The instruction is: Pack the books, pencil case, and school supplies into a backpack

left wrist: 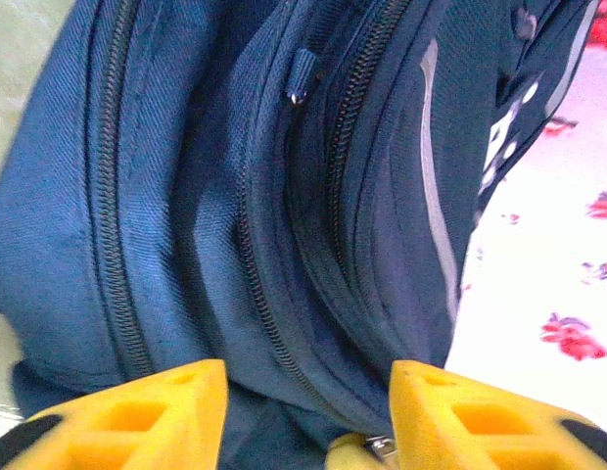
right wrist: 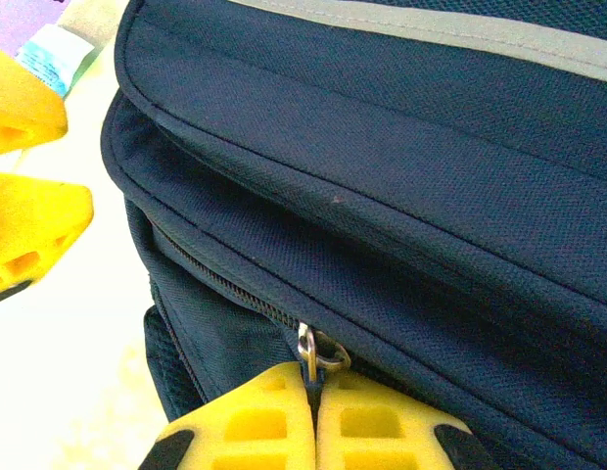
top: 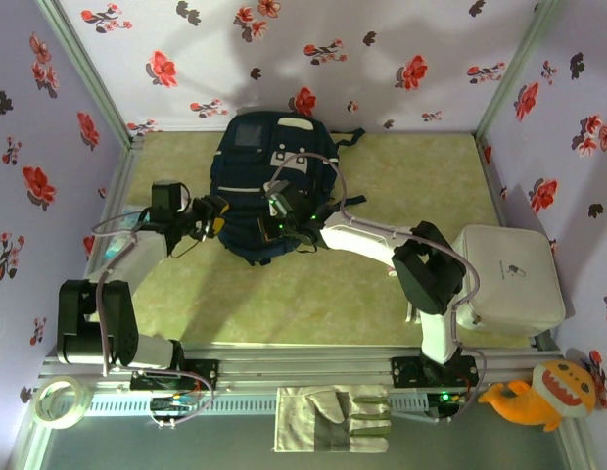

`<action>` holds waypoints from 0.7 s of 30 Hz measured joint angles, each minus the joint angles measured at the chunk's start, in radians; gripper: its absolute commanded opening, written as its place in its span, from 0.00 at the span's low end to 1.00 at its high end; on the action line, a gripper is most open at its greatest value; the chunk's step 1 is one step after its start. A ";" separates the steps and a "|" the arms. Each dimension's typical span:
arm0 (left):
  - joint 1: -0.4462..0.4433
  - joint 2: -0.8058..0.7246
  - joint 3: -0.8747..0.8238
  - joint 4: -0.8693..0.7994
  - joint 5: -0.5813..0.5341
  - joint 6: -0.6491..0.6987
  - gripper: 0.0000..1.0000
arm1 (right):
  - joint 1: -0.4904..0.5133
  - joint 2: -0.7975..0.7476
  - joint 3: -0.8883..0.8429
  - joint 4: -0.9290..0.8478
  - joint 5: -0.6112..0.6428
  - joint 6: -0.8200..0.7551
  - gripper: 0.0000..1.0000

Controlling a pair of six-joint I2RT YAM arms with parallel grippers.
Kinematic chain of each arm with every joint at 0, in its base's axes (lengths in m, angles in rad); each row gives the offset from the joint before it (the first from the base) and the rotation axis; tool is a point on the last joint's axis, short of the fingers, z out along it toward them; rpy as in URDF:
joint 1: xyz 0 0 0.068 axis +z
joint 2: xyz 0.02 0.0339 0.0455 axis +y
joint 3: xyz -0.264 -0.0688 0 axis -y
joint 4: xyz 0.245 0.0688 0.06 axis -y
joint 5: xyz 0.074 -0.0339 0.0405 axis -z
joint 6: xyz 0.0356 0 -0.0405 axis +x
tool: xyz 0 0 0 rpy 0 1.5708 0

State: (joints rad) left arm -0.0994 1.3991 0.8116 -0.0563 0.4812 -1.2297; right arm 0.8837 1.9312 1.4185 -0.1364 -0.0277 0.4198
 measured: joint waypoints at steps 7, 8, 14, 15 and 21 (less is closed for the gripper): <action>-0.018 0.041 -0.037 0.097 -0.003 -0.075 0.34 | 0.000 0.000 0.000 0.000 -0.003 0.001 0.00; -0.020 0.048 -0.037 0.105 -0.003 -0.080 0.34 | 0.000 0.001 0.000 0.000 -0.003 0.001 0.00; -0.027 0.081 -0.037 0.142 -0.003 -0.101 0.23 | 0.000 0.001 0.000 0.000 -0.003 0.004 0.00; -0.027 0.088 -0.037 0.149 -0.003 -0.103 0.21 | 0.000 0.001 0.000 0.000 -0.003 0.004 0.00; -0.027 0.098 -0.036 0.150 -0.012 -0.088 0.02 | 0.000 0.001 -0.006 -0.003 0.014 0.002 0.00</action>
State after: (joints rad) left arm -0.1265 1.4971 0.7753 0.0933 0.4694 -1.3178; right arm 0.8837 1.9320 1.4128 -0.1398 -0.0139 0.4217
